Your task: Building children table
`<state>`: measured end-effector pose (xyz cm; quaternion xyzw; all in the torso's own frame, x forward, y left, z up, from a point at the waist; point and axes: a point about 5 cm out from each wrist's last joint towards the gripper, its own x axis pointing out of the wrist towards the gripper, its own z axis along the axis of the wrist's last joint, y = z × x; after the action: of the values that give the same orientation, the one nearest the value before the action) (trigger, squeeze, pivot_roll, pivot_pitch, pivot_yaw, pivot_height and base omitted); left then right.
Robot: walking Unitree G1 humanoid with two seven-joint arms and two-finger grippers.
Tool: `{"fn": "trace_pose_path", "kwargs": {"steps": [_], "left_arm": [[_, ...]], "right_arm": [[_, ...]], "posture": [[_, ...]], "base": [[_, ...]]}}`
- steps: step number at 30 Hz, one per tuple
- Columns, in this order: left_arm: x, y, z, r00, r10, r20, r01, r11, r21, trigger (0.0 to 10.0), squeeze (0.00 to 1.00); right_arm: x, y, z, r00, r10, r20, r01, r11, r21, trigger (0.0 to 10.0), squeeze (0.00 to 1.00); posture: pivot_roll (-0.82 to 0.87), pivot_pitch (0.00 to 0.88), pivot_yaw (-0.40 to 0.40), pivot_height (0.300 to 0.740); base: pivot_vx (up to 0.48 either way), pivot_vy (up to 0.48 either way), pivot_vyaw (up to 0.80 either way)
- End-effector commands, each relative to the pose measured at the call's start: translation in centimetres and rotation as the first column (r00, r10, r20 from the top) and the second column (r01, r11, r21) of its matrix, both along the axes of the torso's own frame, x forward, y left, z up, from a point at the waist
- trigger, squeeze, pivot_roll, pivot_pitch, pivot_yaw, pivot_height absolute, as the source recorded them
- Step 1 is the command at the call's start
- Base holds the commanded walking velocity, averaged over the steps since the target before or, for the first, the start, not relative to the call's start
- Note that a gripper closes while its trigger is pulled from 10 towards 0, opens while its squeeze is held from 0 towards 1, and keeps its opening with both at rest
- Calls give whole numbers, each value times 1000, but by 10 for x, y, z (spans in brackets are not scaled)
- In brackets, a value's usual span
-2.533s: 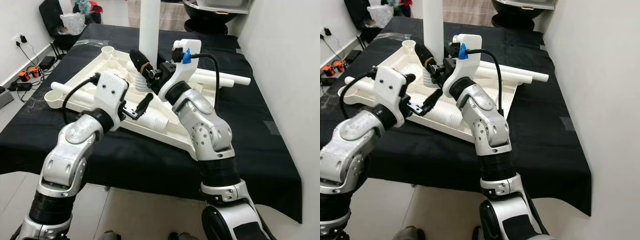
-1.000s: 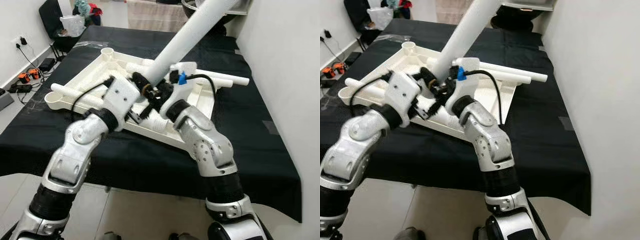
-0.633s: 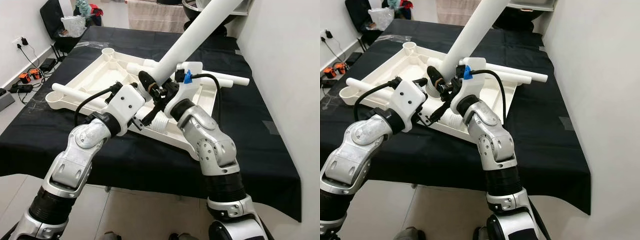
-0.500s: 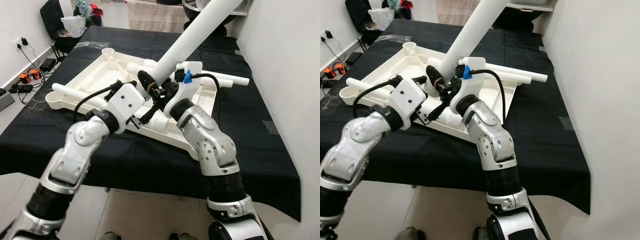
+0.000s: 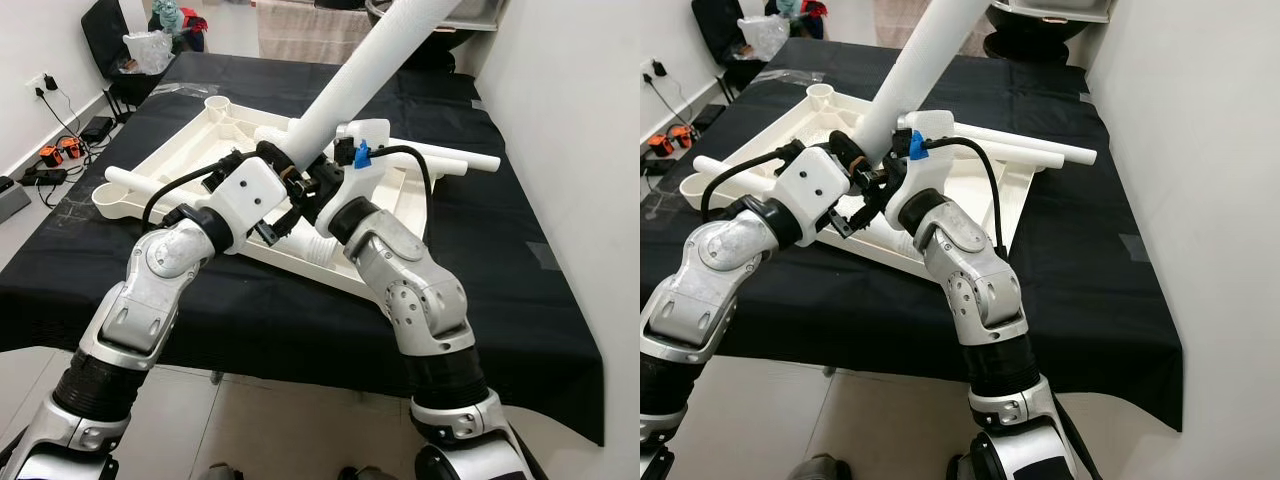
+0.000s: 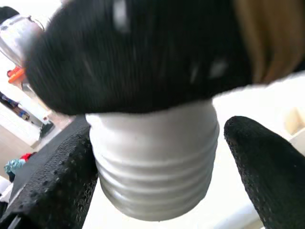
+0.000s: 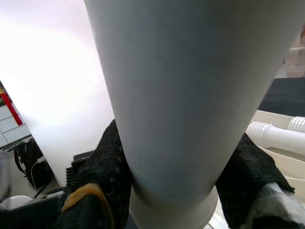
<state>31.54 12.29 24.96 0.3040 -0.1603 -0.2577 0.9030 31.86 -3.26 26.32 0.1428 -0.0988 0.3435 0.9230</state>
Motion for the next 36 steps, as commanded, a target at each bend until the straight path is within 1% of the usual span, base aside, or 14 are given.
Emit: {"fn": "trace_pose_path", "kwargs": {"steps": [1,4,5,20,21,23,24,27,28,29,30,32,33,36], "left_arm": [[2,2,0,1000,8,9,-8,1000,6,10000,0],[3,2,0,1000,6,11,-6,1000,4,8745,0],[4,1,0,1000,-1,15,1,1000,6,0,0],[4,-5,1,999,-27,31,28,1000,-7,0,0],[4,-5,0,999,-27,29,27,1000,-6,10000,0],[4,-5,0,999,-27,29,27,1000,-6,10000,0],[3,-7,-1,999,-31,29,30,1000,3,10000,0],[1,-9,-4,999,-39,24,39,999,5,10000,0],[-1,-10,-5,999,-42,26,42,999,9,10000,0],[-1,-10,-5,999,-42,26,42,999,9,10000,0],[-2,-11,-6,999,-42,28,42,999,8,10000,0],[-3,-11,-6,999,-43,31,43,999,8,10000,0],[-3,-11,-6,999,-40,34,40,999,5,10000,0],[-4,-12,-7,998,-41,39,41,999,5,10000,0]], "right_arm": [[-5,2,4,1000,27,13,-27,999,19,0,0],[-7,3,4,999,38,17,-38,999,17,0,0],[-7,4,4,999,42,18,-43,999,16,0,0],[-8,5,2,999,42,21,-42,999,0,0,0],[-8,5,2,999,40,21,-40,999,-1,0,0],[-8,5,2,999,40,21,-40,999,-1,0,0],[-7,4,3,999,28,22,-28,1000,-2,8824,0],[-4,2,6,1000,-3,25,2,1000,14,10000,0],[-3,0,9,1000,-16,27,16,1000,25,10000,745],[-3,0,9,1000,-16,27,16,1000,25,10000,745],[-2,-2,11,999,-27,30,26,999,34,10000,1000],[0,-3,13,999,-39,30,38,998,46,10000,1000],[1,-4,15,998,-50,31,48,997,56,10000,0],[2,-6,20,998,-64,24,62,994,90,10000,0]], "posture": [[22,72,-52,740],[22,72,-52,740],[21,73,-52,740],[21,71,-53,740],[21,71,-53,740],[21,71,-53,740],[21,70,-53,740],[21,70,-53,740],[21,67,-51,740],[21,67,-51,740],[21,66,-49,740],[22,63,-50,740],[20,63,-48,740],[20,63,-48,740]], "base": [[0,0,0],[0,0,0],[0,0,0],[0,0,0],[0,0,0],[0,0,0],[0,0,0],[0,0,0],[0,0,0],[0,0,0],[0,0,0],[0,0,0],[0,0,0],[0,0,0]]}}
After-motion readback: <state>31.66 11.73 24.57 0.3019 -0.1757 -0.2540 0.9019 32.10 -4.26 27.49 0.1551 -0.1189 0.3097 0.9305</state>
